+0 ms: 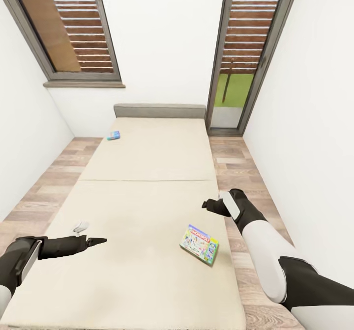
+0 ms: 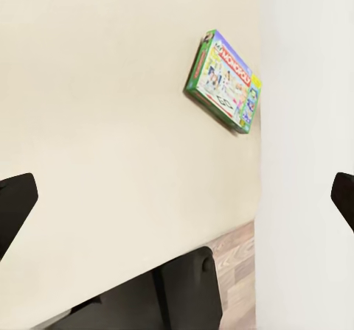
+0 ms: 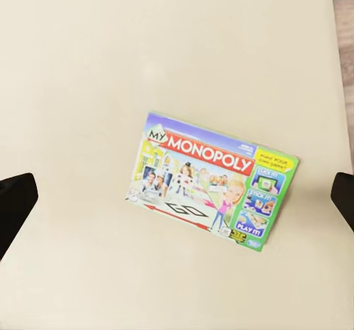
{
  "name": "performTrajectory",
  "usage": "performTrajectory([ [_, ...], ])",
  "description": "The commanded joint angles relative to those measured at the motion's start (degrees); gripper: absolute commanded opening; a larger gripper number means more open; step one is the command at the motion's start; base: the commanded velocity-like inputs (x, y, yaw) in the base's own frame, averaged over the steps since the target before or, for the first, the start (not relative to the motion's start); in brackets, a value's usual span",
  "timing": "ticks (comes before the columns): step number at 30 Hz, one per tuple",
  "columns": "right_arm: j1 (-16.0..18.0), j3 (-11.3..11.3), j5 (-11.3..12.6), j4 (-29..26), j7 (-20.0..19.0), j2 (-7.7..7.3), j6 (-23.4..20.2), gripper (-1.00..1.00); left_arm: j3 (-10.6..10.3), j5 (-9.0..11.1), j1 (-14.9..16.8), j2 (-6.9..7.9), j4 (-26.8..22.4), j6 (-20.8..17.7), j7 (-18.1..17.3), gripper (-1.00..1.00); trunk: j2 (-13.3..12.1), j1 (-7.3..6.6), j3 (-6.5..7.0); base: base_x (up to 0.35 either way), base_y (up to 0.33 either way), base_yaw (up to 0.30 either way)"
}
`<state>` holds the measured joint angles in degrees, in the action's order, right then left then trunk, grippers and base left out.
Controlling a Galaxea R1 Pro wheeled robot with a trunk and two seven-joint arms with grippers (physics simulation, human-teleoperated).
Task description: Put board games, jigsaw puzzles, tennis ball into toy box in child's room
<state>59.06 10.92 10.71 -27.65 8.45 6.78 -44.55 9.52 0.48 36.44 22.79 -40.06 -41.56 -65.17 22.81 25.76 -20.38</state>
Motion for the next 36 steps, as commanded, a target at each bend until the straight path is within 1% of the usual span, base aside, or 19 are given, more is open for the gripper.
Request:
performTrajectory([
  [1, 0.03, 0.24, 0.62, -0.29, 0.53, 0.06, -0.17, 1.00, 0.07, 0.05, 0.04, -0.01, -0.01, -0.54, -0.17, 1.00, 0.11, 0.03, -0.20, 0.000, 0.000, 0.000],
  [10, 0.07, 0.24, 0.63, -1.58, 0.44, 0.09, -0.24, 1.00, -0.06, 0.09, 0.04, -0.19, -0.01, -0.54, -0.21, 1.00, 0.11, 0.03, -1.05, 0.000, 0.000, 0.000],
  [21, 0.46, 0.16, 0.63, -2.64, 0.07, 0.85, -0.56, 1.00, -0.36, 0.02, 0.04, -0.51, -0.01, -0.39, -0.12, 1.00, 0.11, 0.03, -2.09, 0.000, 0.000, 0.000],
  [26, 0.66, 0.18, 0.72, -4.31, 0.04, 1.07, -0.98, 1.00, -0.42, 0.02, 0.04, -0.60, -0.01, -0.37, -0.20, 1.00, 0.11, 0.03, -2.57, 0.000, 0.000, 0.000],
  [32, 0.78, 0.20, 0.77, -7.31, 0.18, 1.43, -3.95, 1.00, -0.33, 0.07, 0.04, -0.60, -0.01, -0.35, -0.28, 1.00, 0.11, 0.03, -3.14, 0.000, 0.000, 0.000],
  [36, 0.84, 0.17, 0.70, -8.20, 0.31, 2.32, -5.21, 1.00, -0.28, 0.09, 0.04, -0.52, -0.01, -0.32, -0.30, 1.00, 0.11, 0.03, -3.52, 0.000, 0.000, 0.000],
])
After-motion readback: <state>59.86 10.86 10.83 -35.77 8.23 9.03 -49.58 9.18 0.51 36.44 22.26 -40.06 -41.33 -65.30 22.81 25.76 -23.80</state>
